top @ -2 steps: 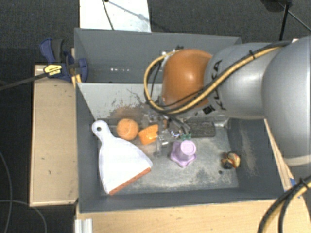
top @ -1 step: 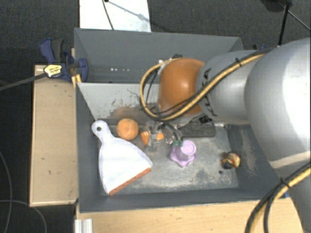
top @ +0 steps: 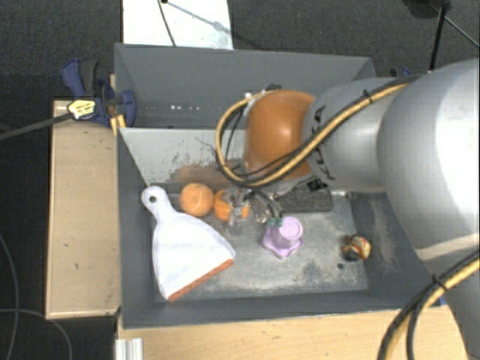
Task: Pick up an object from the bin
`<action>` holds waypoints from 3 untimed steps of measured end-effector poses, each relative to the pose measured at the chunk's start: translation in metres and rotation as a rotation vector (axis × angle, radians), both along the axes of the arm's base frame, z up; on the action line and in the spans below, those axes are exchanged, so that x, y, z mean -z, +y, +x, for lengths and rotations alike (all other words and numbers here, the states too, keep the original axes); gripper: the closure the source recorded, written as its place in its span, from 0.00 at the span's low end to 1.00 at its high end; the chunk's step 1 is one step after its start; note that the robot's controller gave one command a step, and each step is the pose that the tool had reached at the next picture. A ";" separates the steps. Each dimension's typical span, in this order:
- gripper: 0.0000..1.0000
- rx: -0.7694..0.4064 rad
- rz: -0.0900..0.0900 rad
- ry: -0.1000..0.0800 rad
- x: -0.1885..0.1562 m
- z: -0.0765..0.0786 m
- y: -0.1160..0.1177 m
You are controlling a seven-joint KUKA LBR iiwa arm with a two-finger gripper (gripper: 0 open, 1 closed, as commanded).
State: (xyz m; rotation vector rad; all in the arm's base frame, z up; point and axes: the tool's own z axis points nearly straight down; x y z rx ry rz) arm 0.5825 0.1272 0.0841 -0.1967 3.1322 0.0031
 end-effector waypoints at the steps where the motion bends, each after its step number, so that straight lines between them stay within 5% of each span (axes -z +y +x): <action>1: 1.00 0.003 -0.002 0.007 -0.052 -0.001 -0.011; 2: 1.00 -0.079 -0.003 0.005 -0.113 -0.020 0.012; 3: 1.00 -0.115 0.001 -0.005 -0.151 -0.021 0.029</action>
Offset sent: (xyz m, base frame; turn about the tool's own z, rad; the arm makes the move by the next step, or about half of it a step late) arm -0.0295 0.0248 0.1325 -0.1053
